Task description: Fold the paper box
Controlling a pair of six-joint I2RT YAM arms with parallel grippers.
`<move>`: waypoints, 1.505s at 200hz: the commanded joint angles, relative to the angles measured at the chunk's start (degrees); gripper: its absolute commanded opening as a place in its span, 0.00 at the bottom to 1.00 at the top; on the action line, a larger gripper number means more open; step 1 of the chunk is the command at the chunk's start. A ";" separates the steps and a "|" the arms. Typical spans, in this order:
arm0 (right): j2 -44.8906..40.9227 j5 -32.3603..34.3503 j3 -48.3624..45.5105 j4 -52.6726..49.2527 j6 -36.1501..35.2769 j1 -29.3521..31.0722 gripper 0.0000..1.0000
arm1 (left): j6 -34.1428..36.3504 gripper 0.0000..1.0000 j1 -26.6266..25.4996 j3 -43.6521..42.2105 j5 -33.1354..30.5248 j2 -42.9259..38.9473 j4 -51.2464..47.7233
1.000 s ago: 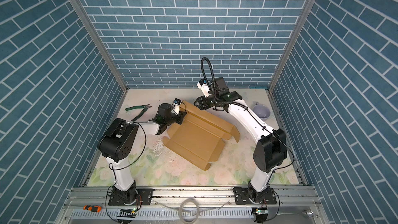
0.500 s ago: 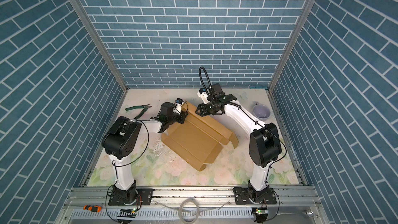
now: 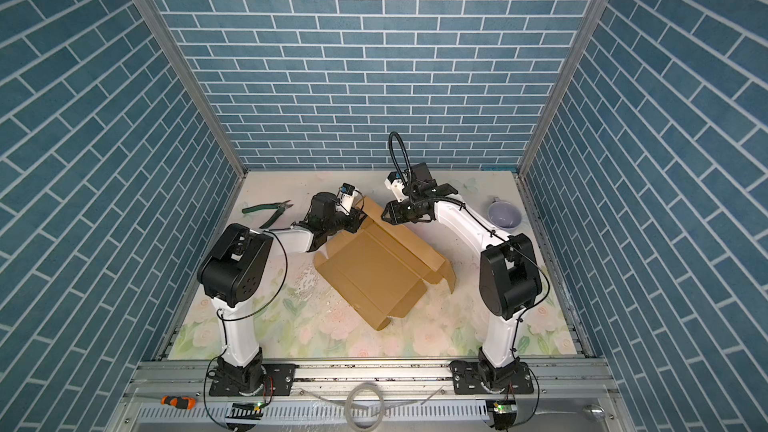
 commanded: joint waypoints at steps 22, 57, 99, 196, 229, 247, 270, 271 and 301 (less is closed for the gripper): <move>2.35 1.10 -1.54 -3.18 0.57 -0.31 0.36 | -2.31 0.34 -0.66 1.16 0.74 2.28 6.86; 2.89 2.02 -0.42 -4.47 0.79 -0.47 0.31 | -3.44 0.14 -1.02 0.36 -0.63 3.09 10.22; 2.18 0.10 2.19 -7.56 3.47 -0.51 0.41 | -3.64 0.05 -1.11 -2.07 -2.41 1.98 13.45; 2.96 2.77 -2.91 -5.41 4.60 -0.58 0.31 | -2.32 0.00 -1.16 -2.88 -3.71 -0.20 10.05; 0.55 -1.75 -2.81 -6.26 4.86 -0.58 0.44 | -0.93 0.00 -1.16 -2.96 -4.29 -1.08 8.24; 0.04 -2.73 -3.92 -5.50 5.39 -0.58 0.46 | -0.74 0.00 -1.24 -3.14 -4.56 -1.30 8.03; 1.84 4.80 -5.90 -5.38 5.12 -0.58 0.34 | -0.84 0.00 -1.30 -3.49 -5.41 -1.34 8.24; 2.01 5.19 -5.89 -5.46 5.09 -0.58 0.34 | -0.83 0.00 -1.29 -3.54 -5.40 -1.37 8.31; 3.10 8.75 -5.79 -6.74 4.38 -0.62 0.28 | -0.91 0.00 -1.68 -3.85 -5.73 -1.77 8.04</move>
